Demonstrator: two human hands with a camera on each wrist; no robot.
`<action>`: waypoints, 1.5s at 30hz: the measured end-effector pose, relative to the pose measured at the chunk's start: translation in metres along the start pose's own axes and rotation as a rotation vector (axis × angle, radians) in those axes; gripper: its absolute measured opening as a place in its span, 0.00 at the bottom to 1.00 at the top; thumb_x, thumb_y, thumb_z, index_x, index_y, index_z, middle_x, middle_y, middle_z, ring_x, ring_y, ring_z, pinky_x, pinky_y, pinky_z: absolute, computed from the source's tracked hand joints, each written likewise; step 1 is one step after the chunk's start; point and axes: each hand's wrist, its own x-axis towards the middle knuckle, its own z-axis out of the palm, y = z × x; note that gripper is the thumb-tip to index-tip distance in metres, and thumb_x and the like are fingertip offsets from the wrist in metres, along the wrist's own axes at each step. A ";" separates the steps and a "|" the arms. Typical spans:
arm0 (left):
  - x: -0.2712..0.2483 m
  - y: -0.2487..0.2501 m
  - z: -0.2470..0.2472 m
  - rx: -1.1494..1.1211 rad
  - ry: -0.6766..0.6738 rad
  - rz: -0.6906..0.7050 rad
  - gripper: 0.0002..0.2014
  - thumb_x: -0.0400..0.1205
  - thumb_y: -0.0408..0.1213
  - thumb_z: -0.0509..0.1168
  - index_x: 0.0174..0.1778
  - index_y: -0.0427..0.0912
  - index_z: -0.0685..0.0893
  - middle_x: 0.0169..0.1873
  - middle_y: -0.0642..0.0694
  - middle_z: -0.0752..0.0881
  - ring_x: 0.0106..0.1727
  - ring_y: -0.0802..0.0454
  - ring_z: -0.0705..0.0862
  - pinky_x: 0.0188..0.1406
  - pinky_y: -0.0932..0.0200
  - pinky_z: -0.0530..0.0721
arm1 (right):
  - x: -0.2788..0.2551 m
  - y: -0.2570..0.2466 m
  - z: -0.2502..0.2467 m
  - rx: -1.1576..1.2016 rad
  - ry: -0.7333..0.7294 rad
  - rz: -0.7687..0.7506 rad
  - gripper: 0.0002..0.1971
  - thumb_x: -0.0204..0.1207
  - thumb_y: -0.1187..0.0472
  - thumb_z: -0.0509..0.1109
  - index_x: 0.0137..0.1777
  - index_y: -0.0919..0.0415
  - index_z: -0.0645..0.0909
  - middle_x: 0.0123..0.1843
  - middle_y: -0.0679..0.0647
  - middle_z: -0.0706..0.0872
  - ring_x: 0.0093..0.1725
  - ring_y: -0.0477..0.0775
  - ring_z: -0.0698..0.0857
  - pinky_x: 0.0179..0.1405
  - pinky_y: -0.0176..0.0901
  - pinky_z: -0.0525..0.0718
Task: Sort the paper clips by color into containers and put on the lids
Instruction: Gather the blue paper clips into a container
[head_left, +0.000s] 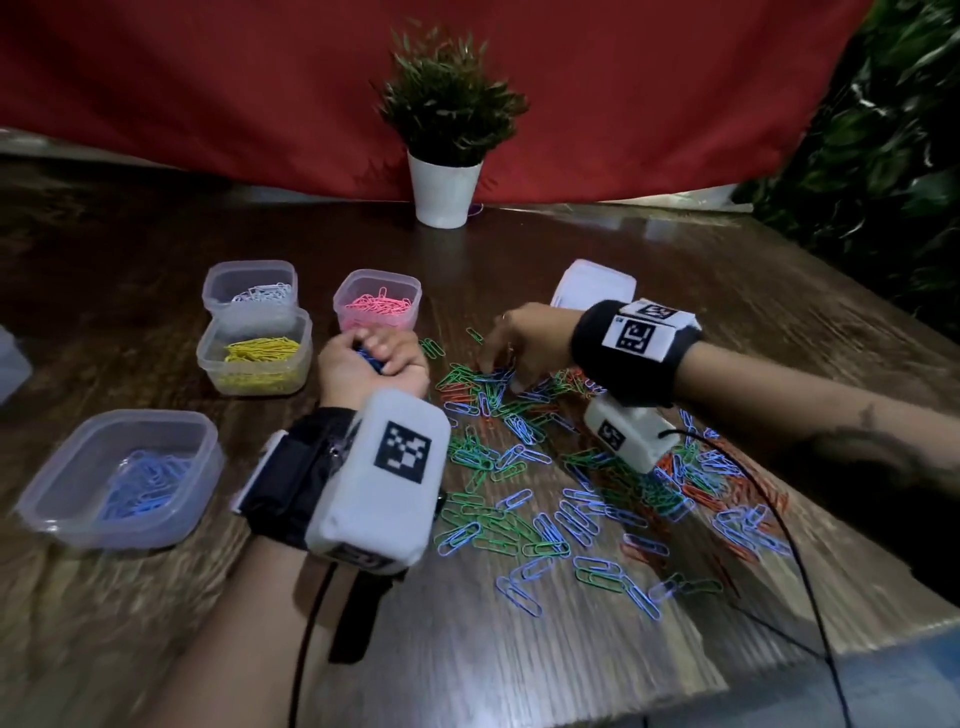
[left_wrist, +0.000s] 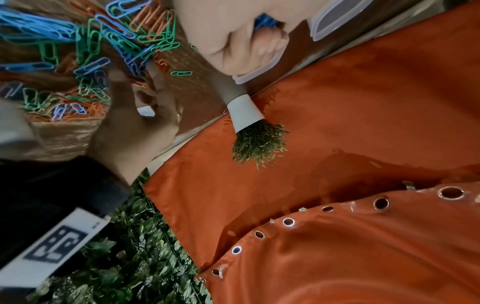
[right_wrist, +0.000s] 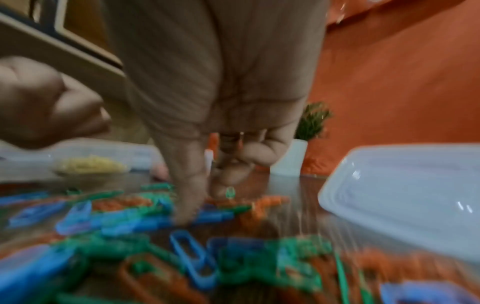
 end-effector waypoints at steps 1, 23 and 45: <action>0.000 -0.001 0.000 0.001 0.003 0.002 0.12 0.61 0.31 0.51 0.11 0.39 0.66 0.09 0.51 0.64 0.07 0.58 0.62 0.04 0.70 0.55 | 0.002 0.001 0.002 0.017 0.008 -0.019 0.21 0.62 0.65 0.81 0.57 0.56 0.85 0.50 0.54 0.84 0.50 0.58 0.84 0.51 0.46 0.84; -0.007 -0.022 0.005 0.181 0.072 0.059 0.18 0.87 0.32 0.45 0.34 0.37 0.75 0.18 0.45 0.83 0.24 0.53 0.84 0.32 0.58 0.81 | -0.026 -0.032 -0.024 0.942 0.078 -0.159 0.09 0.76 0.71 0.67 0.36 0.60 0.77 0.23 0.47 0.83 0.19 0.41 0.72 0.13 0.28 0.62; 0.000 0.005 0.002 0.076 -0.049 -0.042 0.22 0.73 0.31 0.53 0.11 0.42 0.64 0.08 0.52 0.63 0.07 0.59 0.62 0.03 0.69 0.55 | -0.028 -0.014 0.006 0.039 0.053 0.034 0.09 0.66 0.63 0.79 0.46 0.61 0.88 0.38 0.51 0.84 0.41 0.47 0.78 0.35 0.34 0.71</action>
